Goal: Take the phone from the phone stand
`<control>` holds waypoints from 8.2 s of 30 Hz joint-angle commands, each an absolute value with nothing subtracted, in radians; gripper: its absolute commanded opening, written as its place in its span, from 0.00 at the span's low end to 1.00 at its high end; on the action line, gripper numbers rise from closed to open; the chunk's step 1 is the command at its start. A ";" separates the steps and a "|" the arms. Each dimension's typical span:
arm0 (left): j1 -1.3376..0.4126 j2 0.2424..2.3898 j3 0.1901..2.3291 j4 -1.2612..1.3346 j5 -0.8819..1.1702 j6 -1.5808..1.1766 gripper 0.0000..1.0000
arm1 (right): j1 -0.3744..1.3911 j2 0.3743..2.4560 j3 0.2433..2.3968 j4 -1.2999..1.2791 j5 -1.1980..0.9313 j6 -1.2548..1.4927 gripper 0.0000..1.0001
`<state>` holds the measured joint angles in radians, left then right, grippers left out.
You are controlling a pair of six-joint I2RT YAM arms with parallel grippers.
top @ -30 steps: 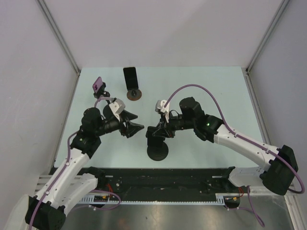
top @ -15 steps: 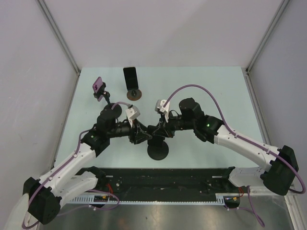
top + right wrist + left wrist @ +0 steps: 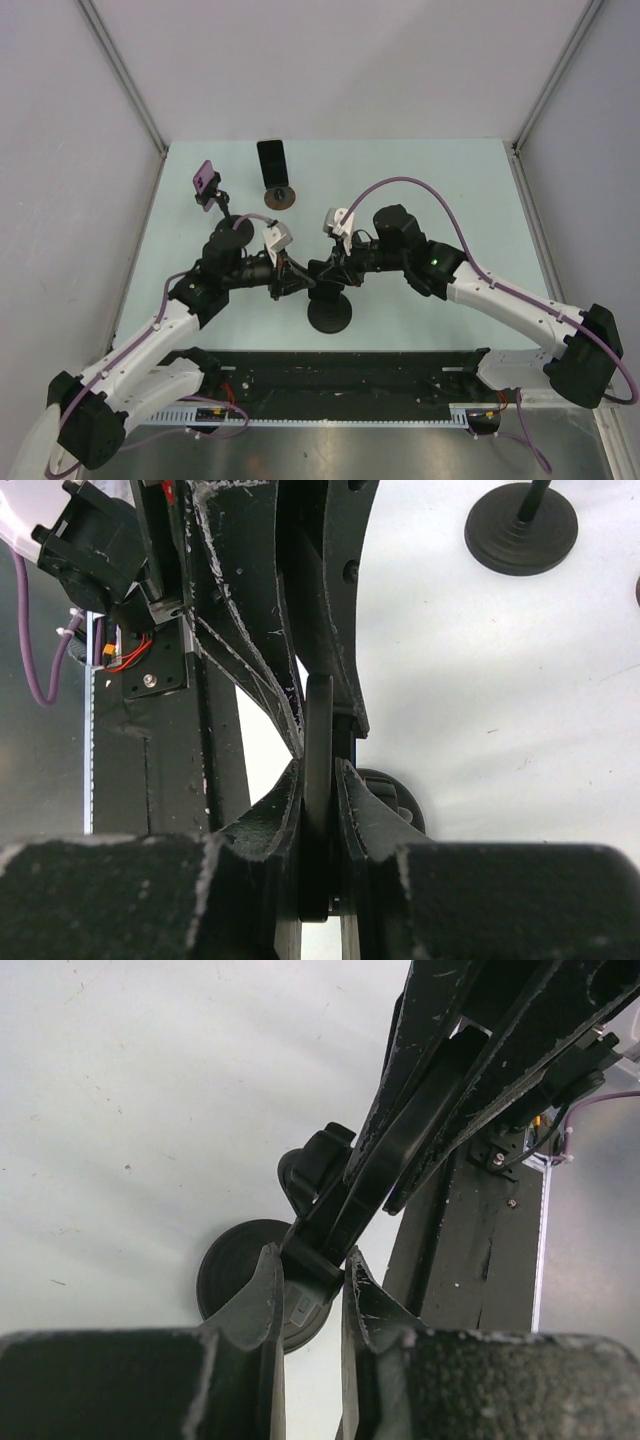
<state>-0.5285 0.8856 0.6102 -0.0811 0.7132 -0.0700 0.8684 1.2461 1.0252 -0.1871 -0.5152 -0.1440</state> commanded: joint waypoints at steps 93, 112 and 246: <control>-0.305 0.491 0.577 -0.138 0.223 -0.003 1.00 | 0.096 1.316 1.276 -0.525 -0.488 0.152 0.00; -0.341 0.476 0.489 -0.115 0.103 0.094 1.00 | -0.055 1.971 1.298 0.228 -0.728 0.644 0.00; -0.403 0.462 0.474 -0.115 0.002 0.120 1.00 | -0.279 1.723 1.307 0.316 0.031 0.025 0.00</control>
